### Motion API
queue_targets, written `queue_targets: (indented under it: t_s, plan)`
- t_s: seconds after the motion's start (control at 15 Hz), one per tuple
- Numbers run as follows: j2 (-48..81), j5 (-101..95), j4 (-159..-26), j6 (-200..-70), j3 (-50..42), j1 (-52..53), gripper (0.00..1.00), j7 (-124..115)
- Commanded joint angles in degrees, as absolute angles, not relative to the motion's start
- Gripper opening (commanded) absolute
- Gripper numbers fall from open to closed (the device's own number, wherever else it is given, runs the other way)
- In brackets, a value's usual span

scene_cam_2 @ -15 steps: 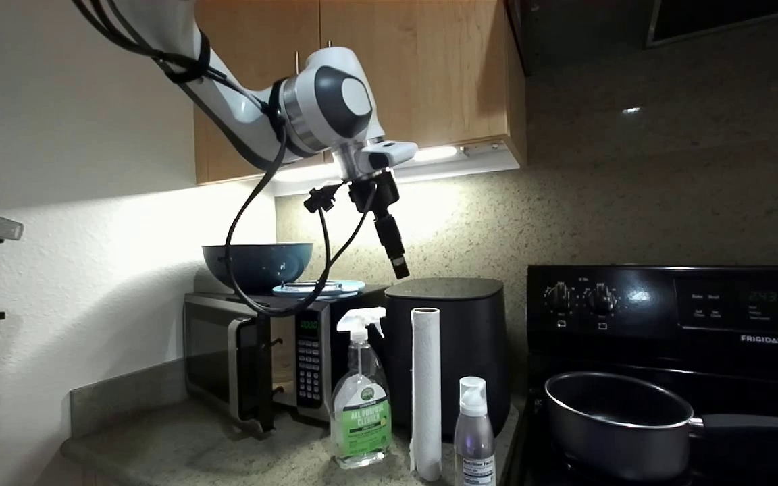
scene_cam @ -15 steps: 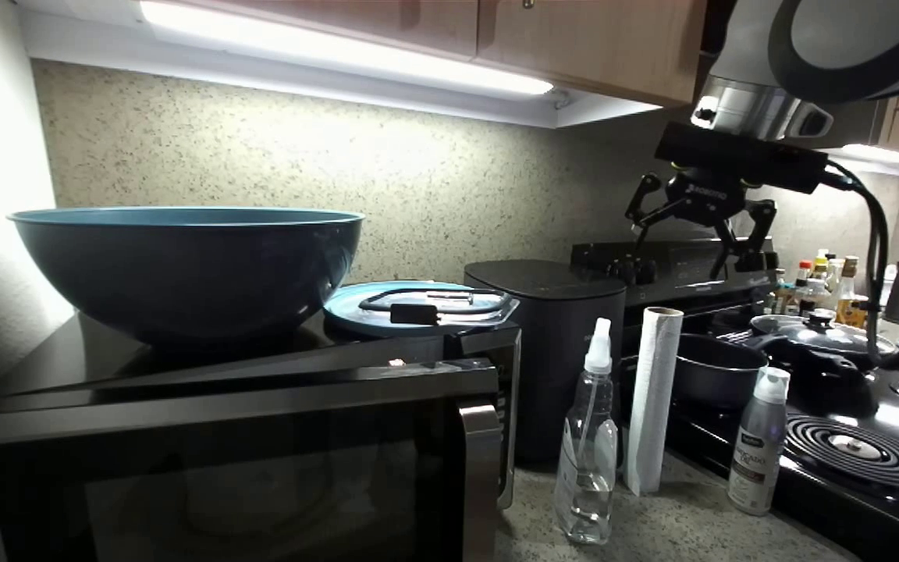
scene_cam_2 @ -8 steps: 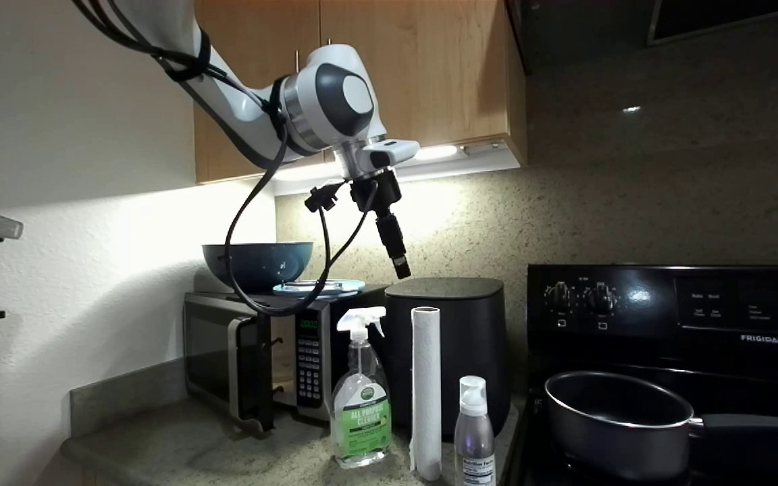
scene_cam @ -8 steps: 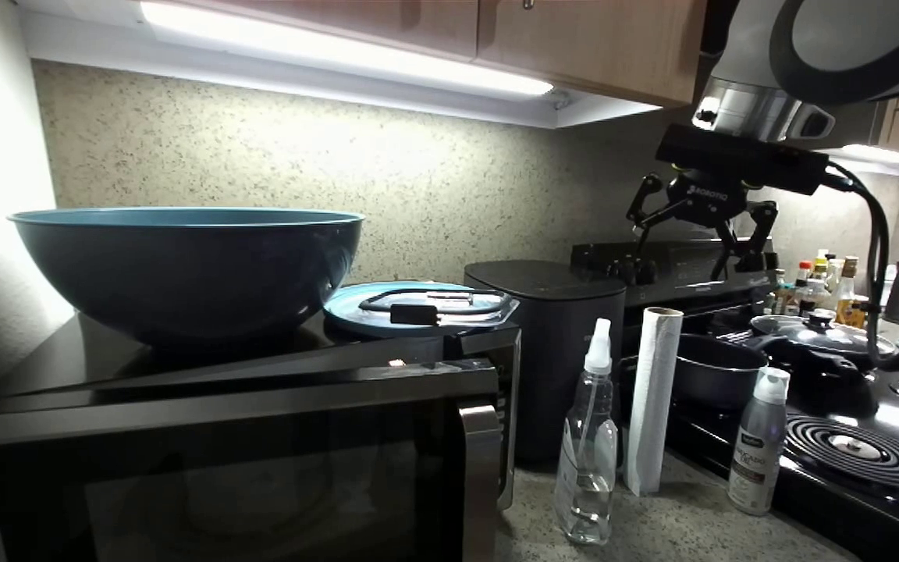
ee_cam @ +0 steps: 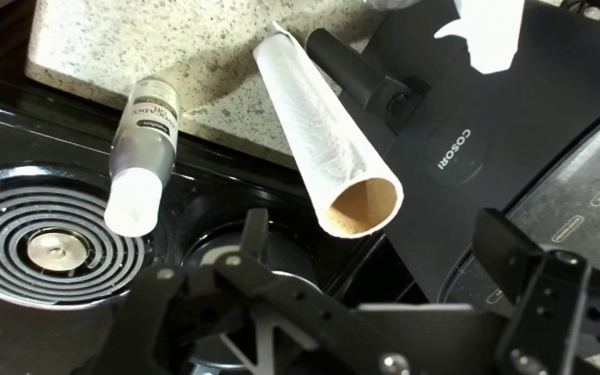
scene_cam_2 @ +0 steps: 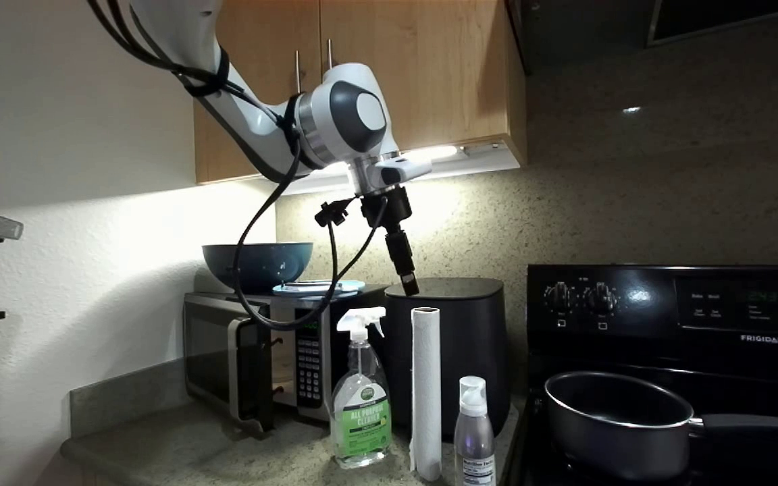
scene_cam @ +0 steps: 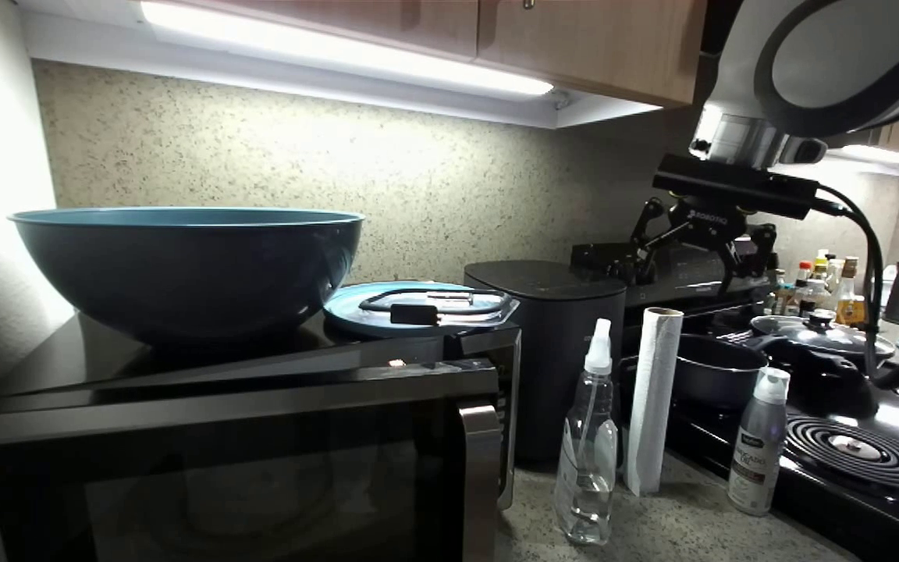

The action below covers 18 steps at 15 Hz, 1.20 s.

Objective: Put the paper towel roll in the pot then remove it from the pot.

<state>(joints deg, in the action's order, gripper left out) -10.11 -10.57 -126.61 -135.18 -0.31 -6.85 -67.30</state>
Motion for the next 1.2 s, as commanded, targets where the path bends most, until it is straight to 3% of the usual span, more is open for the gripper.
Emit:
queue_targets:
  t_s: [0.0, 1.13]
  plan:
    - [-9.85, -10.48, -126.51, -134.99, -0.53, -6.94, 1.0, -67.47]
    - [-8.12, -10.36, -126.95, -133.2, -3.03, -7.26, 1.0, -67.72]
